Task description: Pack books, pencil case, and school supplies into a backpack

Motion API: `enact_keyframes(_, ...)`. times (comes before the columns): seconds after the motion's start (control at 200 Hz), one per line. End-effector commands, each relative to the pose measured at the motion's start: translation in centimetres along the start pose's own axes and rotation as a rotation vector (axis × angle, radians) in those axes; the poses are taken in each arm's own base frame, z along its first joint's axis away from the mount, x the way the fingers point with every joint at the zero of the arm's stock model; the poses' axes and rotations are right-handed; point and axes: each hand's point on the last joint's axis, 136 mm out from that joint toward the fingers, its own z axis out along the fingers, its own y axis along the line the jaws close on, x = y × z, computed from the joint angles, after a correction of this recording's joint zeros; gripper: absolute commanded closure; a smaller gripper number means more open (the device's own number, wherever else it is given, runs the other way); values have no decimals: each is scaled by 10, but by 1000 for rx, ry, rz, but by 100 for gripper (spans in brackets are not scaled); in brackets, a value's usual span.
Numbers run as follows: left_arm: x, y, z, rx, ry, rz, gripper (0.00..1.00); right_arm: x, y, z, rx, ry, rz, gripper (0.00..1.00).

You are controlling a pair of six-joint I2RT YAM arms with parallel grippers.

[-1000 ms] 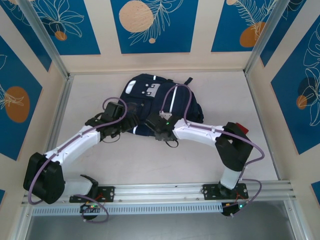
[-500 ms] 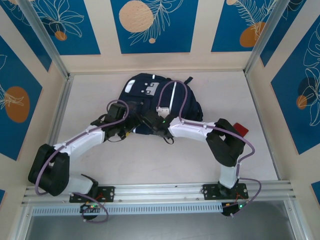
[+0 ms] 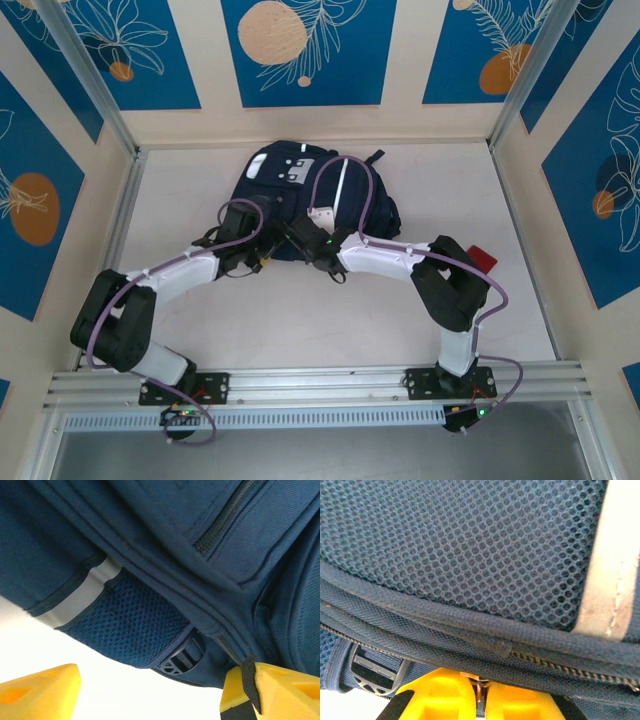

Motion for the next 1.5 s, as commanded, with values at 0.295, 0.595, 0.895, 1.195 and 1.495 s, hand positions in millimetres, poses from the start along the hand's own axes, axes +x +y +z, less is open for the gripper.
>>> enact_keyframes(0.295, -18, -32, 19, 82, -51, -44, 34, -15, 11, -8, -101, -35, -8, 100)
enact_keyframes(0.595, -25, -30, 41, 52, -74, -59, 49, -13, 8, -11, -100, -15, 15, 100)
enact_keyframes(0.895, -32, -16, 43, -21, -117, -38, 96, -8, -21, -11, -3, 15, 54, 100)
enact_keyframes(1.195, -38, -1, 29, -98, -144, 39, 100, 7, -86, -19, 101, 19, 26, 100)
enact_keyframes(1.495, -41, 7, 15, -135, -136, 110, 100, -4, -109, -29, -54, 23, -10, 100)
